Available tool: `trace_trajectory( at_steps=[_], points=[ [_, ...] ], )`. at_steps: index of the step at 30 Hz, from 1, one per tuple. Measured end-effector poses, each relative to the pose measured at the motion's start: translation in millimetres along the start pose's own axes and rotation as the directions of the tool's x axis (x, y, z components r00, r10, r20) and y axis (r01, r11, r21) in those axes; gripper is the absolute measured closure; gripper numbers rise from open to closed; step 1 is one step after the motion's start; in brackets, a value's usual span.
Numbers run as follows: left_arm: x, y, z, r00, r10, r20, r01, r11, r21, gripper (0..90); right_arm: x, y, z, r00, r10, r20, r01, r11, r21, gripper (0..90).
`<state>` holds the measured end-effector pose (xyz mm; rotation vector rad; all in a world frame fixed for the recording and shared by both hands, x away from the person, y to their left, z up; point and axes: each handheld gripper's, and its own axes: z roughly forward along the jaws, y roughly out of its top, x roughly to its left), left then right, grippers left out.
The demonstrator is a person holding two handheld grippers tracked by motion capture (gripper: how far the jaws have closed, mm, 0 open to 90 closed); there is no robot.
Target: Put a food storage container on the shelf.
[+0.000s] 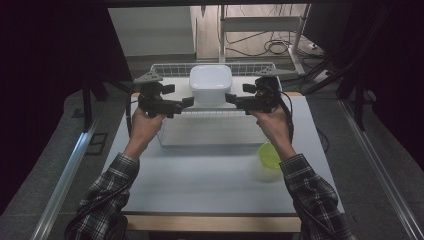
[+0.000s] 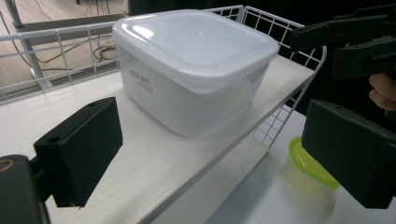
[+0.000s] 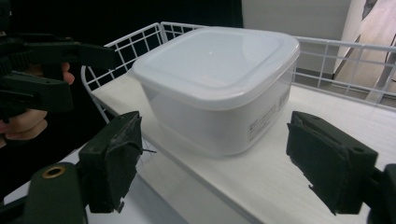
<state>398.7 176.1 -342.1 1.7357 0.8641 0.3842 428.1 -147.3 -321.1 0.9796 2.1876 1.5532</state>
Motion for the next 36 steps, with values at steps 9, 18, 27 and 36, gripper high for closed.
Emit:
trace_trajectory(
  at_steps=[9,18,27,36],
  points=[
    [-11.4,-21.2,-14.6,0.9992,0.039,0.007,-0.039,0.9992,-0.008,6.2,6.9,-19.3,-12.1,0.9987,-0.049,-0.017,0.049,0.9987,0.014,11.2],
    [-26.6,-47.1,-16.0,0.9936,0.113,-0.002,-0.112,0.9926,0.046,6.7,10.7,-43.7,-25.6,0.9975,-0.069,-0.017,0.069,0.9968,0.040,8.0],
    [-38.1,-70.1,-15.3,0.9917,0.128,0.006,-0.128,0.9892,0.071,6.5,12.4,-67.9,-32.3,0.9967,-0.081,-0.010,0.082,0.9940,0.072,7.6],
    [-43.3,-98.8,-21.5,0.9942,0.108,0.005,-0.108,0.9927,0.054,6.5,11.9,-95.3,-43.0,0.9970,-0.077,0.002,0.077,0.9930,0.090,8.0]
  ],
)
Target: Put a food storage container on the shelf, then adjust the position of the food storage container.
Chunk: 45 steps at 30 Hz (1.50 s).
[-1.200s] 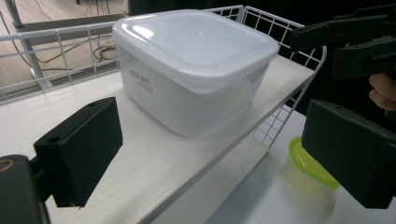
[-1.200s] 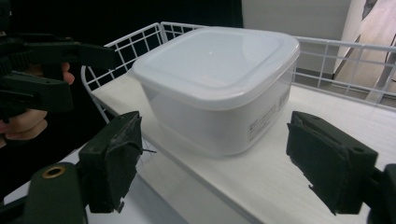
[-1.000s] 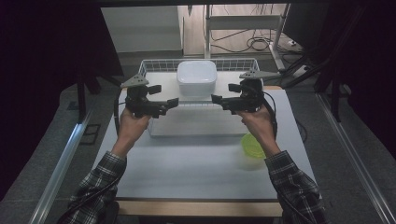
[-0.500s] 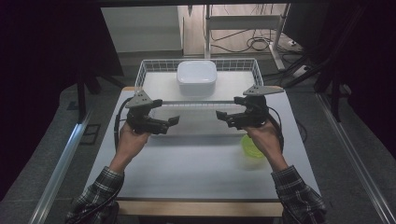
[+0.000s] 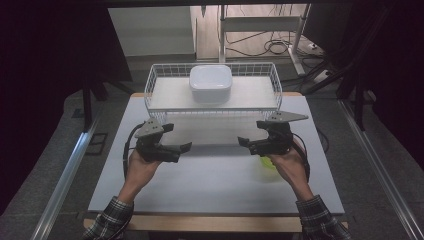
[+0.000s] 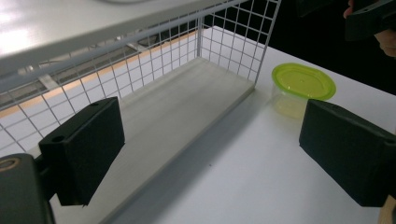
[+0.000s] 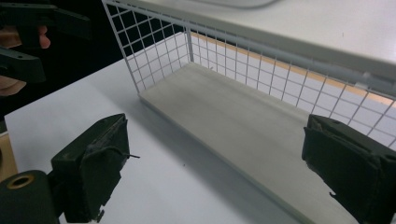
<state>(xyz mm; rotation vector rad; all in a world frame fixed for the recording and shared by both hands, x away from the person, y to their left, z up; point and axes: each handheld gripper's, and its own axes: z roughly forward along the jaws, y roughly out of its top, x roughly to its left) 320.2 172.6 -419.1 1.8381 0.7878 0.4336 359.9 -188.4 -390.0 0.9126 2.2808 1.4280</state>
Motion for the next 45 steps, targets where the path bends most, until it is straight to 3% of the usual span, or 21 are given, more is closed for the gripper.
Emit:
trace_trajectory(
  at_steps=[8,17,30,39,41,45],
  points=[
    [-5.9,-24.5,1.5,1.0000,-0.002,-0.005,0.003,0.9998,0.022,6.5,-0.2,-24.4,-2.1,0.9996,0.028,-0.002,-0.028,0.9996,-0.004,7.6],
    [-11.7,-45.2,1.9,0.9999,-0.015,-0.006,0.015,0.9990,0.042,6.5,5.8,-39.3,-4.5,0.9998,0.015,0.009,-0.015,0.9997,0.017,6.5],
    [-17.9,-86.5,1.9,0.9988,-0.034,-0.034,0.038,0.9907,0.131,5.9,16.6,-81.5,-0.6,0.9984,0.032,0.047,-0.036,0.9955,0.088,2.7],
    [-20.0,-91.9,0.3,0.9985,-0.024,-0.049,0.030,0.9908,0.132,5.9,13.9,-92.6,4.6,0.9954,0.049,0.082,-0.059,0.9904,0.125,1.9],
    [-20.4,-92.9,1.4,0.9986,-0.021,-0.048,0.027,0.9902,0.137,5.9,13.1,-92.3,4.2,0.9948,0.049,0.090,-0.060,0.9893,0.133,3.8],
    [-21.8,-95.1,4.3,0.9987,-0.010,-0.050,0.017,0.9889,0.148,5.9,6.9,-92.6,-0.6,0.9894,0.069,0.128,-0.086,0.9872,0.134,17.0]
  ],
)
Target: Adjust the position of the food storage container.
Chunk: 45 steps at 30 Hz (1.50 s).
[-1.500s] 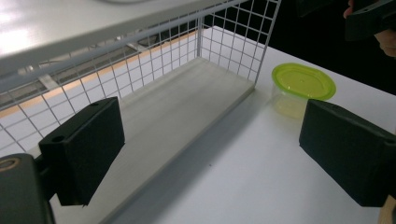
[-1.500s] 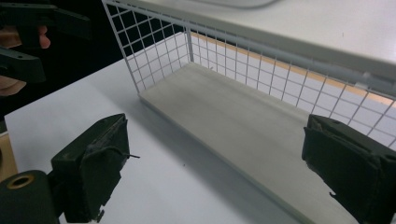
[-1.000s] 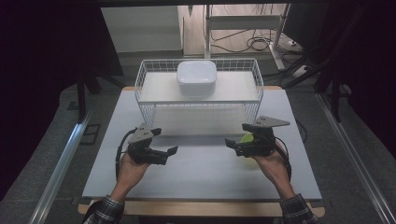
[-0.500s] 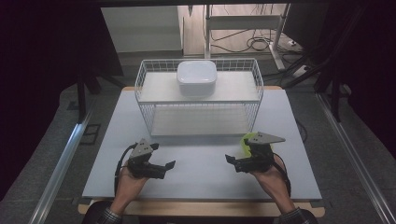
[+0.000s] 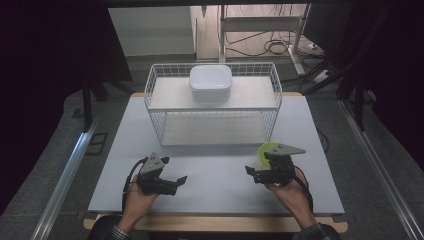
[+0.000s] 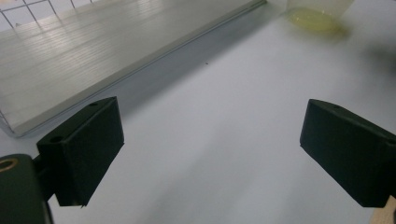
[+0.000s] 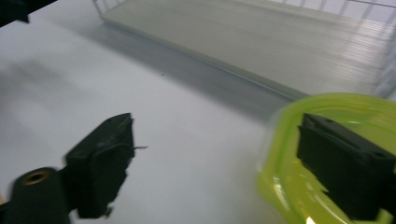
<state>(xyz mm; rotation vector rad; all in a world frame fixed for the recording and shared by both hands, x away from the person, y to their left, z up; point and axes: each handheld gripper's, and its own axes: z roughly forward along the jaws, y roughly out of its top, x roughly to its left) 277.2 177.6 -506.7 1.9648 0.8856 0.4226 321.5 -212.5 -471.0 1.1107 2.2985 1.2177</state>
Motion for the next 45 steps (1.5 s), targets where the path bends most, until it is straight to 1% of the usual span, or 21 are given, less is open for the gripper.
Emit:
trace_trajectory(
  at_steps=[1,3,6,8,10,14,17,19,20,21,22,23,27,32,35,36,37,39,41,43,45],
  points=[
    [-0.7,-0.2,0.8,1.0000,0.009,-0.003,-0.009,1.0000,0.003,5.9,-5.0,-0.3,-3.3,0.9997,0.012,0.019,-0.012,0.9999,-0.006,24.2],
    [-1.4,-0.6,1.7,0.9999,0.011,-0.001,-0.011,0.9999,0.004,5.9,-11.1,-0.4,-8.0,0.9987,0.022,0.046,-0.022,0.9997,-0.011,32.9],
    [-0.6,-1.5,2.7,0.9999,0.014,-0.001,-0.014,0.9999,0.010,5.9,-20.1,-0.1,-16.3,0.9966,0.043,0.071,-0.041,0.9989,-0.020,46.7],
    [0.3,-2.3,3.1,0.9999,0.015,-0.002,-0.015,0.9998,0.014,5.8,-25.4,-0.5,-20.6,0.9956,0.047,0.082,-0.045,0.9987,-0.022,56.3],
    [0.9,-2.7,3.3,0.9999,0.013,-0.004,-0.013,0.9998,0.014,5.7,-30.2,-1.8,-24.3,0.9939,0.041,0.103,-0.038,0.9986,-0.036,65.8],
    [1.0,-2.8,3.5,0.9999,0.011,-0.001,-0.011,0.9999,0.012,5.6,-39.6,-3.2,-30.5,0.9853,0.029,0.168,-0.023,0.9989,-0.040,81.1],
    [1.1,-3.4,4.6,0.9999,0.014,0.001,-0.014,0.9997,0.019,5.6,-48.0,-3.9,-35.9,0.9788,0.045,0.200,-0.036,0.9982,-0.049,89.2],
    [1.1,-3.6,4.9,0.9999,0.012,0.003,-0.012,0.9997,0.021,5.5,-54.1,-4.1,-38.3,0.9727,0.052,0.226,-0.041,0.9978,-0.052,89.7],
    [1.3,-3.8,5.1,0.9999,0.013,0.003,-0.013,0.9996,0.023,5.5,-54.1,-4.1,-38.3,0.9727,0.052,0.226,-0.041,0.9978,-0.052,89.7],
    [1.6,-3.9,5.3,0.9999,0.014,0.003,-0.014,0.9996,0.025,5.5,-60.4,-4.7,-39.9,0.9688,0.071,0.237,-0.060,0.9967,-0.054,89.8],
    [1.6,-3.9,5.3,0.9999,0.014,0.003,-0.014,0.9996,0.025,5.5,-60.4,-4.7,-39.9,0.9688,0.071,0.237,-0.060,0.9967,-0.054,89.8],
    [1.7,-4.1,5.4,0.9999,0.011,0.002,-0.011,0.9997,0.024,5.5,-63.8,-5.3,-40.2,0.9673,0.074,0.243,-0.062,0.9966,-0.053,89.9],
    [3.1,-4.8,6.1,1.0000,0.003,0.007,-0.003,0.9996,0.026,5.5,-77.5,-9.9,-38.6,0.9585,0.091,0.270,-0.082,0.9957,-0.042,89.8],
    [3.3,-5.1,6.8,1.0000,0.003,0.007,-0.003,0.9995,0.030,5.5,-84.6,-11.9,-36.4,0.9529,0.097,0.287,-0.090,0.9952,-0.039,89.8],
    [3.2,-5.4,7.7,1.0000,0.004,0.008,-0.004,0.9994,0.035,5.5,-90.2,-14.4,-32.1,0.9473,0.099,0.305,-0.097,0.9950,-0.020,89.7],
    [3.2,-5.5,8.0,1.0000,0.004,0.009,-0.004,0.9993,0.037,5.5,-90.2,-14.4,-32.1,0.9473,0.099,0.305,-0.097,0.9950,-0.020,89.7],
    [3.1,-5.7,8.4,0.9999,0.003,0.010,-0.003,0.9992,0.040,5.5,-92.7,-16.0,-29.8,0.9454,0.105,0.309,-0.107,0.9942,-0.012,89.7],
    [3.0,-5.8,8.7,0.9999,0.002,0.011,-0.003,0.9992,0.041,5.5,-94.0,-16.9,-28.9,0.9454,0.108,0.307,-0.111,0.9938,-0.010,89.7],
    [3.1,-5.9,8.9,0.9999,0.003,0.011,-0.004,0.9991,0.043,5.5,-95.5,-18.4,-26.3,0.9462,0.121,0.300,-0.126,0.9920,-0.002,89.7],
    [3.2,-6.0,9.2,0.9999,0.003,0.012,-0.003,0.9990,0.045,5.5,-95.6,-19.5,-23.7,0.9450,0.116,0.306,-0.125,0.9921,0.012,89.7],
    [3.1,-6.0,9.4,0.9999,0.003,0.013,-0.004,0.9989,0.047,5.4,-95.2,-20.1,-22.0,0.9465,0.120,0.300,-0.131,0.9913,0.017,89.6]
  ],
)
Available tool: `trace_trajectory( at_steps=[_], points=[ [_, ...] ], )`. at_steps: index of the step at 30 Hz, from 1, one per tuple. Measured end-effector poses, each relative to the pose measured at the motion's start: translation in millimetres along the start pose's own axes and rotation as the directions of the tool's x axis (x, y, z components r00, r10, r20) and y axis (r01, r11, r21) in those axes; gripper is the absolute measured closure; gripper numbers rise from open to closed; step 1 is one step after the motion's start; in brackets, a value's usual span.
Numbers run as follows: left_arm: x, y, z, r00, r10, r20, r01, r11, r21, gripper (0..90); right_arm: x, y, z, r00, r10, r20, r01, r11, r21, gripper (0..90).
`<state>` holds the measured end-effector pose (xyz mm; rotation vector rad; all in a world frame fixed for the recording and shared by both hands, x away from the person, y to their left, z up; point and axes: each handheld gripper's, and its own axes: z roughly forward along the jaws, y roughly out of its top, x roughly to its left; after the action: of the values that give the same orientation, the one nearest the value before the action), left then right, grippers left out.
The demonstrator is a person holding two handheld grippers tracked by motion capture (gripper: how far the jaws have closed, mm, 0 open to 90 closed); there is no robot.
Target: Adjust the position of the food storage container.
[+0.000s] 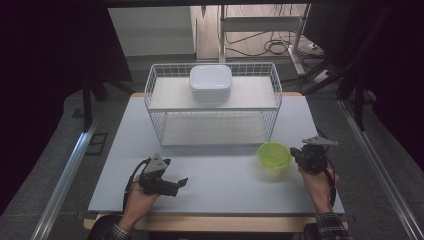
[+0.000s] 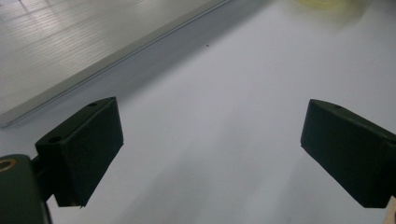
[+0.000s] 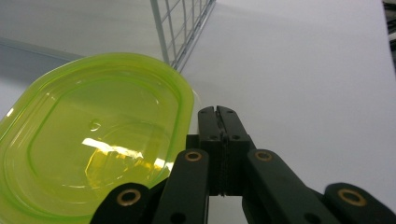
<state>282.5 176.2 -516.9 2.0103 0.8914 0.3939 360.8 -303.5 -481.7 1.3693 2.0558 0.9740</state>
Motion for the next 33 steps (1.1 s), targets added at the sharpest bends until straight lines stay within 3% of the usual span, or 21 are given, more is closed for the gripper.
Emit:
trace_trajectory(
  at_steps=[7,16,33],
  points=[
    [-0.7,-0.2,1.3,1.0000,0.001,0.005,-0.001,1.0000,0.005,5.4,7.8,-1.6,2.9,0.9997,0.004,-0.023,-0.004,0.9999,0.017,89.5],
    [-1.6,-0.3,2.8,0.9999,0.005,0.010,-0.005,0.9999,0.012,5.4,28.3,-1.5,5.7,0.9972,0.002,-0.075,0.000,0.9994,0.033,89.5],
    [-3.1,-0.1,4.7,0.9998,0.008,0.019,-0.008,0.9998,0.020,5.4,74.6,2.2,16.0,0.9780,-0.017,-0.208,0.028,0.9984,0.049,89.3]
  ],
)
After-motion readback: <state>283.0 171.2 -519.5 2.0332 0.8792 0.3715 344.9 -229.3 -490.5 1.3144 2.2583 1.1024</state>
